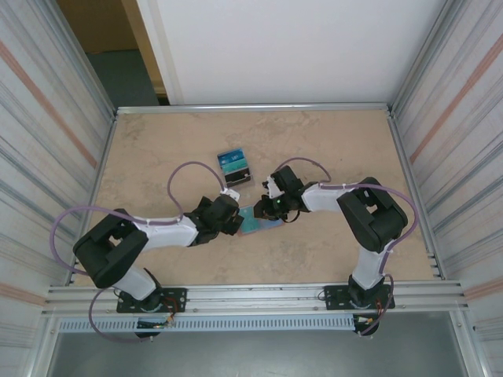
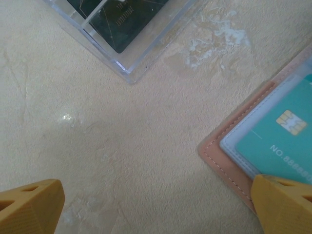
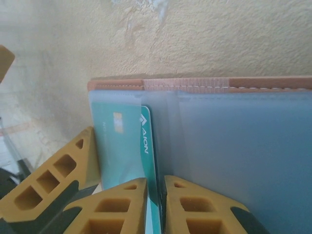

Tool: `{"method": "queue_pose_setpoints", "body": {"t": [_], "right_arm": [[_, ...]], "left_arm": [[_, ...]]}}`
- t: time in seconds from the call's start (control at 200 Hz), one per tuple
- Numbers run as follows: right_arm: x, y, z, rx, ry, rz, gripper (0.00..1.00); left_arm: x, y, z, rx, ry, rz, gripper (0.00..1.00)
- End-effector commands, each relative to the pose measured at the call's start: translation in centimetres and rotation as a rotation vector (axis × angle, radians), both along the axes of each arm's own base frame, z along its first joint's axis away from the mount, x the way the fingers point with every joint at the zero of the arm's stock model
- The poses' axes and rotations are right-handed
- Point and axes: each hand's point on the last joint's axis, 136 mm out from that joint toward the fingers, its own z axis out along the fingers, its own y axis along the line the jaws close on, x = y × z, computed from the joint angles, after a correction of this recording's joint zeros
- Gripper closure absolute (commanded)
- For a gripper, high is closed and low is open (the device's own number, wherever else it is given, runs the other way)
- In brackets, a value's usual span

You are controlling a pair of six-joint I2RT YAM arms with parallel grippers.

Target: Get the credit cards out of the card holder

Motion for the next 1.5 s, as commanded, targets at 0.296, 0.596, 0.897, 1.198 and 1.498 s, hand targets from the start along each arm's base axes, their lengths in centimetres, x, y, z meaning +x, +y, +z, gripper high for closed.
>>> {"method": "queue_pose_setpoints", "body": {"t": [0.296,0.596,0.897,1.198,1.498], "right_arm": [[-0.6,0.8,1.0,0.187,0.074,0.001,0.87],[-0.5,0.3,0.3,0.170,0.082,-0.014,0.97],[0.1,-1.0,0.3,0.113,0.056,-0.025,1.00],[0.4,-1.7,0.6,0.072,0.030,-0.021,1.00],[0.9,-2.3,0.7,0.021,0.000,-0.009,1.00]], "left_arm": [[-0.1,-0.2,-0.3,0.074,0.009,-0.013,0.01],[-0.1,-0.3,-0.1,0.073,0.007,-0.013,0.01],[-0.1,-0.3,0.0,0.073,0.008,-0.015,0.01],[0.0,-0.4,0.0,0.075,0.009,-0.015,0.01],[0.0,-0.1,0.0,0.088,0.003,-0.009,0.01]]}}
